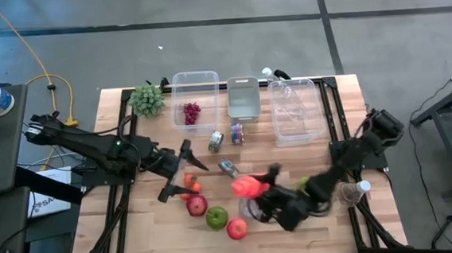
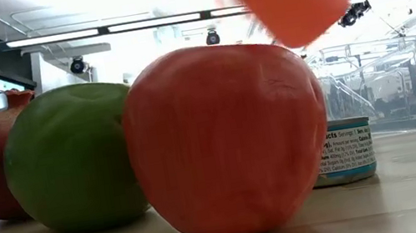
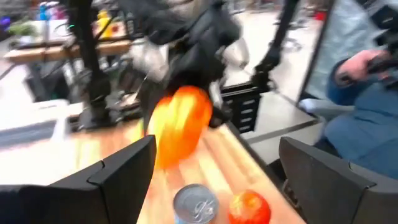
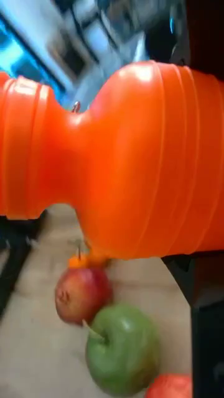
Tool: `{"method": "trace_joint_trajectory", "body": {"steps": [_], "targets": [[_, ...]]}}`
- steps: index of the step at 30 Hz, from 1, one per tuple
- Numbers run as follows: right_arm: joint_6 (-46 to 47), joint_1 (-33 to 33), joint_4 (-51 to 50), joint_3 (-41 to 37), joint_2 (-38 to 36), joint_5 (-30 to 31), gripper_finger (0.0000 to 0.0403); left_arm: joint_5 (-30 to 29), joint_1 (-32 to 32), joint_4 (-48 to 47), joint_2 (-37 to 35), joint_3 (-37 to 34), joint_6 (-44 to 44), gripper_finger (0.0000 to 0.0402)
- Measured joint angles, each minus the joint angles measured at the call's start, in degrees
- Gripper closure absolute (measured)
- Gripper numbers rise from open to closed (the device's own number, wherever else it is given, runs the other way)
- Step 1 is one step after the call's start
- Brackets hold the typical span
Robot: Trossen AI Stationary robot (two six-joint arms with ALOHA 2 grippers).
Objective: Pick & Place Food Item
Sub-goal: Put the orange water bottle into the right transparent bin
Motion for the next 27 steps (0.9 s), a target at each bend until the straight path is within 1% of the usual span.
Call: {"method": "trace_joint_trajectory", "body": {"steps": [2, 5, 7, 8, 9, 10, 11, 12, 14, 15, 16, 17, 19, 22, 25, 27], "targets": [[0.0, 3.1, -1.8, 0.0, -2.6, 7.4, 0.0188, -2.0, 0.0, -0.3, -0.4, 0.0, -0.7, 0.0071], [0.4, 6.6, -2.7, 0.1, -6.8, 12.9, 0.0188, -2.0, 0.0, -0.3, -0.3, 0.0, -1.0, 0.0071], [0.2, 9.1, -5.7, 0.1, -9.3, 17.6, 0.0188, -2.0, 0.0, -0.4, -0.3, 0.0, -2.3, 0.0071], [0.2, 10.4, -8.5, 0.1, -10.8, 20.4, 0.0188, -1.9, 0.0, -0.4, -0.3, 0.0, -3.3, 0.0071], [0.7, 11.4, -13.6, 0.1, -12.8, 23.1, 0.0188, -1.7, 0.0, -0.4, -0.3, 0.0, -4.2, 0.0071], [4.0, 12.1, -20.0, 0.1, -15.1, 25.7, 0.0188, -1.7, 0.0, -0.4, -0.3, 0.0, -4.9, 0.0071], [9.8, 12.4, -26.0, 0.1, -17.7, 27.6, 0.0188, -1.6, -0.1, -0.5, -0.3, 0.0, -5.5, 0.0071], [17.5, 12.3, -32.5, 0.1, -20.8, 27.6, 0.0188, -1.6, -0.4, -0.5, -0.3, 0.0, -6.1, 0.0071], [35.9, 11.9, -46.2, 0.0, -27.1, 24.2, 0.0188, -1.6, -1.0, -0.5, -0.3, 0.0, -6.7, 0.0071], [43.2, 11.4, -50.8, -0.5, -29.6, 24.2, 0.0188, -1.5, -1.4, -0.4, -0.3, 0.0, -6.7, 0.0071], [48.4, 10.8, -54.2, -1.5, -31.4, 25.5, 0.0188, -1.5, -1.7, -0.5, -0.3, 0.0, -6.8, 0.0071], [50.9, 9.7, -56.4, -2.9, -33.2, 27.3, 0.0188, -1.4, -2.0, -0.4, -0.3, 0.0, -6.8, 0.0071], [51.8, 6.6, -58.7, -6.3, -35.7, 29.5, 0.0188, -1.4, -2.7, -0.4, -0.3, 0.0, -6.8, 0.0071], [52.3, 1.0, -60.7, -10.4, -39.7, 29.4, 0.0188, -1.6, -3.8, 0.0, -0.3, 0.0, -7.1, 0.0071], [57.7, -4.6, -60.8, -14.9, -43.2, 30.2, 0.0188, -2.0, -4.7, 1.4, -0.3, 0.0, -7.2, 0.0071], [60.4, -6.9, -59.0, -18.1, -43.4, 29.6, 0.0188, -2.0, -5.0, 2.1, -0.3, 0.0, -7.2, 0.0071]]}}
